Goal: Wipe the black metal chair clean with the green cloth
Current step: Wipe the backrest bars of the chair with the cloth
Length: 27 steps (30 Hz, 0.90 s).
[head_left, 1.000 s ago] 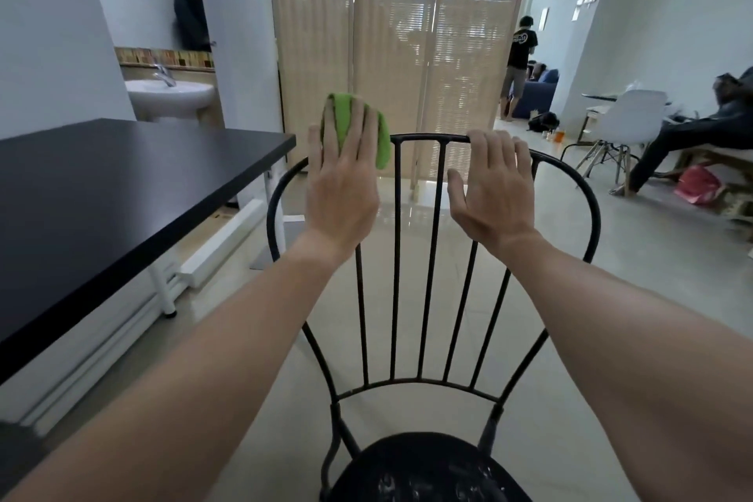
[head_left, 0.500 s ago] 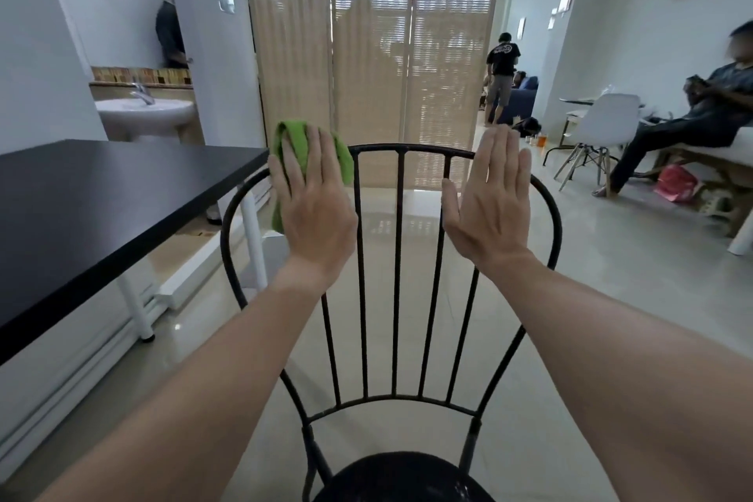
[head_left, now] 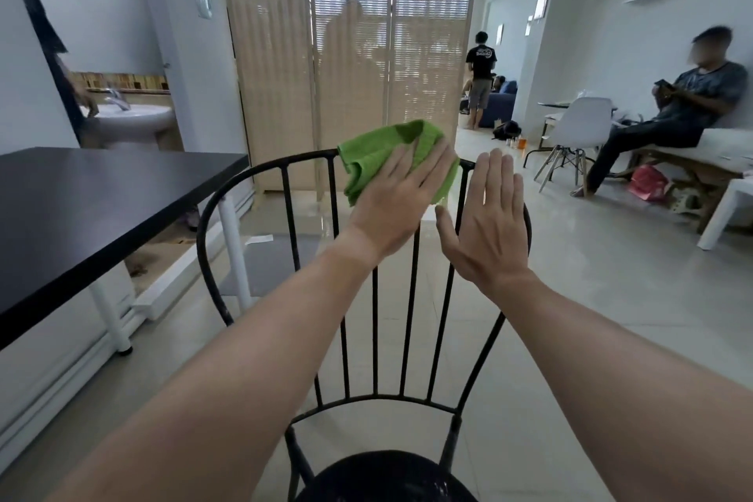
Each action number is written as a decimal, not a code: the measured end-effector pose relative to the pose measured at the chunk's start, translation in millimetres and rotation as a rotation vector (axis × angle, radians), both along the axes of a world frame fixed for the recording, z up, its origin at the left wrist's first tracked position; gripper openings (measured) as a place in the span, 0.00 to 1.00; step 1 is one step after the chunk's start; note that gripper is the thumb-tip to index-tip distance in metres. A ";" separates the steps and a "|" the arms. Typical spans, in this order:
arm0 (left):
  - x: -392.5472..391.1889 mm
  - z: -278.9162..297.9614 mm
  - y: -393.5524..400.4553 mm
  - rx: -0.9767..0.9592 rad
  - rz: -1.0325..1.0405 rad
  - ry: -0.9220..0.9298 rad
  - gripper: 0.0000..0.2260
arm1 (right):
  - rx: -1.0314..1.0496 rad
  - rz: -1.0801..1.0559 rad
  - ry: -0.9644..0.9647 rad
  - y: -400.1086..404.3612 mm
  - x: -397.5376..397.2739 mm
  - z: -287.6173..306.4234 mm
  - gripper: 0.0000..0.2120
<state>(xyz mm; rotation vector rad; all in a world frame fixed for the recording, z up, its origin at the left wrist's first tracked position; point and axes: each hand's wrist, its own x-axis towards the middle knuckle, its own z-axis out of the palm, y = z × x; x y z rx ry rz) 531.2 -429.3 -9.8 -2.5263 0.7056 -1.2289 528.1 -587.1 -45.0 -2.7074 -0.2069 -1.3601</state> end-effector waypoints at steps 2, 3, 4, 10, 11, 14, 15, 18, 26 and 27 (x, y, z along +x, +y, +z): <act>-2.4 1.0 24.5 -0.068 0.086 -0.044 0.29 | -0.004 -0.003 0.000 -0.2 0.3 -0.2 0.40; -4.9 0.5 38.5 -0.118 0.124 -0.054 0.30 | -0.002 -0.002 0.002 -0.2 0.6 -0.1 0.40; -8.3 -0.8 53.2 -0.163 0.155 -0.062 0.30 | -0.001 0.000 0.003 -0.4 1.0 -0.3 0.39; -46.0 -10.3 116.2 -0.375 0.237 -0.029 0.31 | 0.027 0.014 0.007 2.9 1.8 -0.1 0.40; -51.4 -10.7 121.8 -0.391 0.255 -0.017 0.30 | 0.032 0.015 0.008 4.6 1.1 0.4 0.40; -60.0 -8.0 135.1 -0.477 0.291 0.017 0.29 | 0.006 0.056 -0.008 14.5 -2.0 3.7 0.39; -61.3 -6.7 136.3 -0.513 0.277 0.000 0.29 | -0.009 0.088 -0.015 20.7 -3.0 5.5 0.38; -57.9 -10.2 132.6 -0.507 0.204 -0.092 0.28 | -0.055 0.186 -0.036 46.5 -5.1 7.9 0.37; -60.2 -113.9 119.0 -0.331 0.110 0.017 0.31 | -0.066 0.291 -0.011 87.6 -6.2 -16.4 0.35; -71.2 -135.3 115.4 -0.327 0.096 0.043 0.31 | -0.065 0.295 -0.001 88.9 -8.1 -22.8 0.35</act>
